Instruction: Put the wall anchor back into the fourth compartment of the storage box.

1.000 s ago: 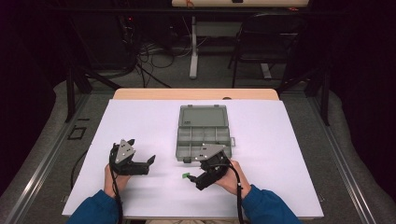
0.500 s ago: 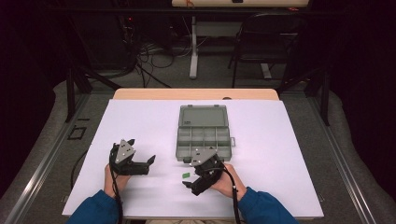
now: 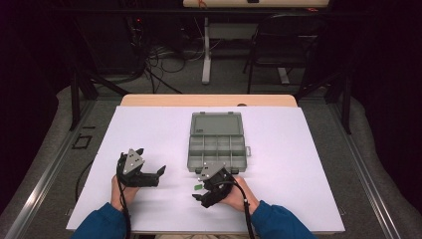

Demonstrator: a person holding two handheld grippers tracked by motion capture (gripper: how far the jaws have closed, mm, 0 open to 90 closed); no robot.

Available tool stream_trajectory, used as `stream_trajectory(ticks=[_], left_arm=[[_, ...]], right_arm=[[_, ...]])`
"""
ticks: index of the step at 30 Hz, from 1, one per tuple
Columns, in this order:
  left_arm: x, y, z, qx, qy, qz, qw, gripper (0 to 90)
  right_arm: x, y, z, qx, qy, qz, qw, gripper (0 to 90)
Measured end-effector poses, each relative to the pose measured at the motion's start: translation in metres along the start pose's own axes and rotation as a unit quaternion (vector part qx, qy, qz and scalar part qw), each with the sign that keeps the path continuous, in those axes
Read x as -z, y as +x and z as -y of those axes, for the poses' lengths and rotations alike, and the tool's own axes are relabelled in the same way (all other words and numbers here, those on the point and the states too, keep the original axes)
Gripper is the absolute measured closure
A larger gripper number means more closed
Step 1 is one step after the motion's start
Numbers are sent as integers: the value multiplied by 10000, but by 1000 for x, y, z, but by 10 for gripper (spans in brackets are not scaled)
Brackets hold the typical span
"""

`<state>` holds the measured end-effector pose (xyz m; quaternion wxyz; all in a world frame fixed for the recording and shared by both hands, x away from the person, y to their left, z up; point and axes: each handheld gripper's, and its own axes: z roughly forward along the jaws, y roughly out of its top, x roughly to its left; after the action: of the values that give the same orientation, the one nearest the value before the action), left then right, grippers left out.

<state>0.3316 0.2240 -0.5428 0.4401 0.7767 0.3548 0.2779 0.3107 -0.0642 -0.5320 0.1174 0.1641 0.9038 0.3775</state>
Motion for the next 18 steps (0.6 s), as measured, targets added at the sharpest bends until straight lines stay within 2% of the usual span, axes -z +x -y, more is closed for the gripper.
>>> stream_trajectory(ticks=[6, 11, 18], left_arm=[[0, 0, 0, 6, 3, 4, 10000, 2], [0, 0, 0, 3, 7, -9, 10000, 2], [-1, 0, 0, -16, 21, 5, 10000, 2]], right_arm=[[-7, 1, 2, 75, 36, -38, 10000, 323], [-13, 2, 4, 129, 116, -94, 9998, 479], [-18, 2, 6, 149, 172, -162, 9996, 598]])
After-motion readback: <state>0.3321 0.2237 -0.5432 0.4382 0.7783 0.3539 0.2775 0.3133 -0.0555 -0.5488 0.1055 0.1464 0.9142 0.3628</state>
